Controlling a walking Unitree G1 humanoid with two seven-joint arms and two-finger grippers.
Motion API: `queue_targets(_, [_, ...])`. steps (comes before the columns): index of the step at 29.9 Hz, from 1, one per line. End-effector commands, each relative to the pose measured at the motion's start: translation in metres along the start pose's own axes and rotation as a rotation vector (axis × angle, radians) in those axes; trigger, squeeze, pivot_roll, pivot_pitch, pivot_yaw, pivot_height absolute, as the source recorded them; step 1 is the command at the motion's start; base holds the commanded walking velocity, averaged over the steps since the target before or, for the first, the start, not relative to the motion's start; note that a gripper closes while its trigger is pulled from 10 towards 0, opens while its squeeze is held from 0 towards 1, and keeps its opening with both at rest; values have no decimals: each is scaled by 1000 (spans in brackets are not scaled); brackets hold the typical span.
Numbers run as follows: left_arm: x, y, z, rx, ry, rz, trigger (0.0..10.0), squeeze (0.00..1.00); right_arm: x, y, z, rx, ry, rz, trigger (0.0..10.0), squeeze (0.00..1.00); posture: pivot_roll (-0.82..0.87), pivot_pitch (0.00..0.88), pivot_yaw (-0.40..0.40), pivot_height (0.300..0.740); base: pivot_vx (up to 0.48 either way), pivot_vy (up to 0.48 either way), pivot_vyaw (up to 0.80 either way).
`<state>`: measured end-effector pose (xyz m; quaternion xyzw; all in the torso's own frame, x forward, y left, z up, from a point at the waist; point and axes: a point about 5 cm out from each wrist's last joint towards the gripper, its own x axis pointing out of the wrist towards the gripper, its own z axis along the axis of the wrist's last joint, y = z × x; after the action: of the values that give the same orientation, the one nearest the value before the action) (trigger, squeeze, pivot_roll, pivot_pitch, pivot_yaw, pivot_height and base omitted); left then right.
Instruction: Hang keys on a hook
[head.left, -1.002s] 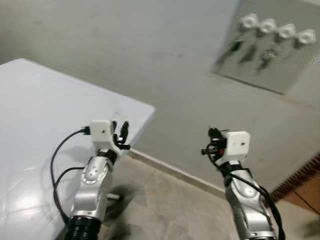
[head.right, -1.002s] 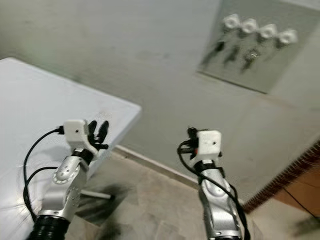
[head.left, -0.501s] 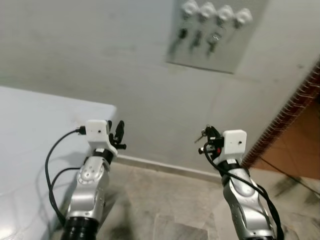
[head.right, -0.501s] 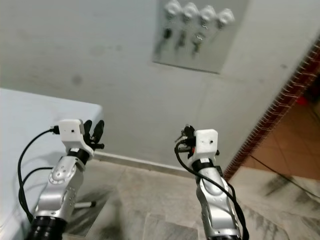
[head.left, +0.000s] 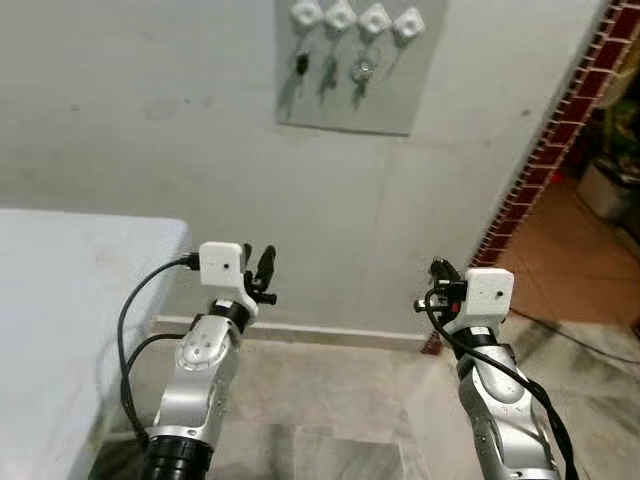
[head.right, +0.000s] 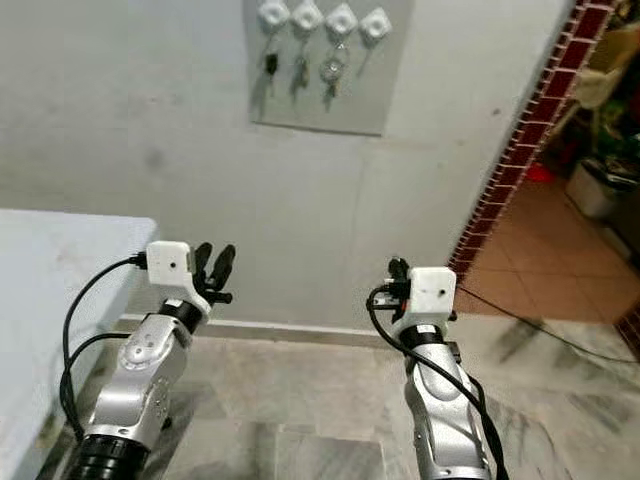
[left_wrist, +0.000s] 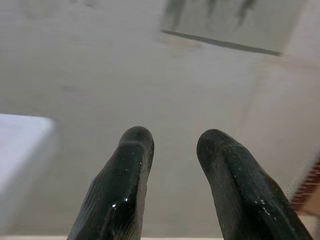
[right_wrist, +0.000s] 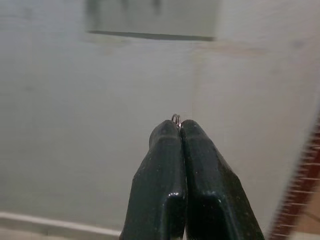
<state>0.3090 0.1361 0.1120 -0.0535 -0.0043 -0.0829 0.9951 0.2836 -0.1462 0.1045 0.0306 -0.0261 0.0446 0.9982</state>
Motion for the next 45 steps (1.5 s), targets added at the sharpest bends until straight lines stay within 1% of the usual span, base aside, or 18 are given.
queue_targets(1, [3,-4,3,-1,-2,-12,10000,0,0,-6,8,-10,-34,-20,10000,0,97,0,-25,736,0,0,0])
queue_targets(5, [3,-4,3,-16,9,-18,10000,0,0,-6,7,-8,-38,-22,10000,0,92,0,-8,736,0,0,0])
queue_targets(12, [5,-2,4,-6,19,-28,10000,0,-2,-5,7,0,-48,-39,10000,0,82,0,11,736,0,0,0])
queue_targets(22, [8,-2,4,-29,32,-30,10000,0,-6,-7,7,2,-52,-51,10000,0,73,0,15,736,0,0,0])
queue_targets(24, [8,-3,3,-51,36,-25,10000,0,-6,-7,7,0,-55,-51,10000,0,72,0,13,736,264,0,0])
queue_targets(30, [8,-3,2,-56,41,-22,10000,0,-7,-7,7,-2,-52,-42,10000,0,76,0,4,736,284,0,0])
queue_targets(31, [8,-3,2,-74,39,-19,10000,0,-7,-7,7,-2,-52,-40,10000,0,77,0,3,736,334,0,0])
queue_targets(33, [7,-4,2,-82,37,-19,10000,0,-7,-6,7,-3,-52,-36,10000,0,76,0,1,736,336,0,0])
queue_targets(43, [7,-5,1,-96,42,-19,10000,0,-7,-6,8,-9,-52,-20,10000,0,75,0,-8,736,365,0,0])
queue_targets(45, [8,-6,1,-87,41,-23,10000,0,-7,-6,8,-11,-51,-16,10000,0,75,0,-8,736,373,0,0])
